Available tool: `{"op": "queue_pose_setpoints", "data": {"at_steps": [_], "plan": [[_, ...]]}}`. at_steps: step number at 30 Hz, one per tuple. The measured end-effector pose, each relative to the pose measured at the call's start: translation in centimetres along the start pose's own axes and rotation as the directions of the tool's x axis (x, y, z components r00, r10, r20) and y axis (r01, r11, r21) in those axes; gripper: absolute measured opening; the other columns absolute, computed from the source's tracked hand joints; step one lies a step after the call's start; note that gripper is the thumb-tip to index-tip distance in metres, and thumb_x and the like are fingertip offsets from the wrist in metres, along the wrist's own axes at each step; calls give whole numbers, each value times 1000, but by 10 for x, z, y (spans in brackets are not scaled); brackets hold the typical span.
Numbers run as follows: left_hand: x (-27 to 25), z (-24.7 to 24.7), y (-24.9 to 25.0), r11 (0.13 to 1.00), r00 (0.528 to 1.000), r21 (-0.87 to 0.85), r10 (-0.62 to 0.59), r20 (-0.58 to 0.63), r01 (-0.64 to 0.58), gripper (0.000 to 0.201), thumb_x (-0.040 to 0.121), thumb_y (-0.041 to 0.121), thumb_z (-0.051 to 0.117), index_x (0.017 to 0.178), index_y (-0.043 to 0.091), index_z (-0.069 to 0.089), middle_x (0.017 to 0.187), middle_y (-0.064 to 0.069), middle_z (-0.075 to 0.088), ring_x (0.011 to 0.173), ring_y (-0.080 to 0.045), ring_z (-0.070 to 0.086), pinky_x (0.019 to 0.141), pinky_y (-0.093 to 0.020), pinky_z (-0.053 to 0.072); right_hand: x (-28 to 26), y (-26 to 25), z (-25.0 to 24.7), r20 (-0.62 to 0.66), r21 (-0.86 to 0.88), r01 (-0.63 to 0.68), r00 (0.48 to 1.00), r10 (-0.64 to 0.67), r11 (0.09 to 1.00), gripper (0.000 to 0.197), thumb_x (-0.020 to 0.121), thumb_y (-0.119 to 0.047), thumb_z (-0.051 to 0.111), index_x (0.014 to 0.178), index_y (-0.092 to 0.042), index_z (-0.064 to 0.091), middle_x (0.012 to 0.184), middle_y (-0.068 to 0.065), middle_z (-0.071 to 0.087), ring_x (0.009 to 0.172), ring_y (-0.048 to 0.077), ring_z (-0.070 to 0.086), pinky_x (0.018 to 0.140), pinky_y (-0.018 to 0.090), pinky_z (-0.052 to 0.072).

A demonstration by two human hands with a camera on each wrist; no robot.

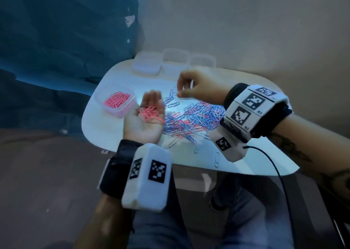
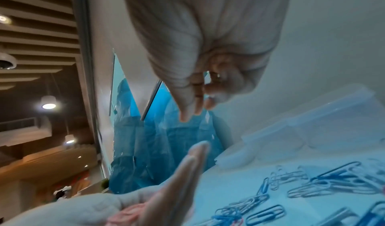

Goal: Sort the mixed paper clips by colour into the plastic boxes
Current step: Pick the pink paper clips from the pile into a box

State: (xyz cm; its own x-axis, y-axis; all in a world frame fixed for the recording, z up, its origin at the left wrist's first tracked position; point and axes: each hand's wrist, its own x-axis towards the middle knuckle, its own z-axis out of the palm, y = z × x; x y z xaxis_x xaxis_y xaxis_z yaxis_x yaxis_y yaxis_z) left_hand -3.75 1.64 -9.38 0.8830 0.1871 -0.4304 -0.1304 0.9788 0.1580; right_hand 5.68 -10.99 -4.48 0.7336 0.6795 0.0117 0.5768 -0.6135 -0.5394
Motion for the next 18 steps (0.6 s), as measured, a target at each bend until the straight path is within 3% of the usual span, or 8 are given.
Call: {"op": "queue_pose_setpoints", "data": {"at_steps": [2, 3, 5, 7, 11, 14, 16, 18], "plan": [[-6, -3, 18, 999, 999, 53, -8, -32, 10, 35, 78, 10, 42, 44, 9, 52, 44, 3, 51, 37, -11, 53, 36, -13, 42, -5, -2, 12, 255, -178, -10, 965, 56, 984, 26, 81, -16, 68, 105, -7, 63, 76, -7, 48, 84, 15, 46, 67, 25, 35], [-9, -3, 24, 994, 999, 102, -21, -41, 25, 28, 70, 9, 44, 42, 12, 46, 41, 6, 42, 33, -8, 44, 31, -12, 34, -6, -3, 20, 330, -253, -1, 940, 87, 967, 31, 81, -17, 68, 110, -11, 62, 86, -4, 52, 89, 15, 47, 72, 25, 39], [-13, -3, 32, 970, 996, 231, -69, -47, 79, 27, 67, 11, 45, 41, 15, 39, 40, 7, 32, 31, -6, 33, 28, -12, 23, -3, -3, 33, 363, -314, 18, 926, 102, 949, 33, 82, -19, 66, 115, -15, 60, 107, 1, 56, 101, 19, 51, 85, 29, 44], [-12, -2, 36, 932, 990, 333, -128, -58, 140, 39, 80, 19, 48, 42, 16, 38, 41, 7, 29, 31, -5, 30, 27, -12, 18, 2, -2, 38, 321, -305, 25, 944, 78, 952, 25, 86, -16, 59, 111, -13, 61, 115, 5, 59, 108, 23, 53, 85, 28, 43], [-5, -4, 43, 937, 981, 291, -176, -82, 192, 54, 96, 30, 39, 44, 16, 39, 41, 7, 30, 30, -5, 31, 26, -12, 18, 9, 3, 38, 266, -258, -42, 957, 113, 965, 20, 83, -2, 53, 101, -7, 62, 107, 9, 65, 103, 26, 56, 75, 26, 40], [-4, -4, 39, 947, 979, 249, -193, -70, 204, 41, 82, 11, 43, 42, 14, 39, 40, 6, 31, 30, -6, 32, 27, -12, 20, 13, 5, 38, 256, -236, -106, 952, 167, 966, 19, 81, -4, 63, 100, -5, 62, 94, 8, 64, 91, 24, 57, 65, 24, 40], [-6, -4, 33, 949, 979, 238, -197, -62, 206, 31, 71, 8, 43, 40, 12, 40, 40, 5, 32, 30, -7, 33, 27, -12, 21, 15, 6, 37, 274, -223, -154, 938, 213, 963, 17, 80, -7, 68, 97, -4, 65, 81, 3, 60, 81, 18, 54, 59, 22, 39], [-5, -7, 28, 953, 978, 218, -197, -74, 209, 40, 80, 8, 39, 41, 12, 40, 40, 4, 32, 30, -7, 33, 27, -12, 22, 15, 6, 37, 288, -221, -166, 930, 227, 961, 13, 81, -6, 66, 93, -4, 67, 78, 2, 59, 79, 15, 53, 62, 23, 41]]}}
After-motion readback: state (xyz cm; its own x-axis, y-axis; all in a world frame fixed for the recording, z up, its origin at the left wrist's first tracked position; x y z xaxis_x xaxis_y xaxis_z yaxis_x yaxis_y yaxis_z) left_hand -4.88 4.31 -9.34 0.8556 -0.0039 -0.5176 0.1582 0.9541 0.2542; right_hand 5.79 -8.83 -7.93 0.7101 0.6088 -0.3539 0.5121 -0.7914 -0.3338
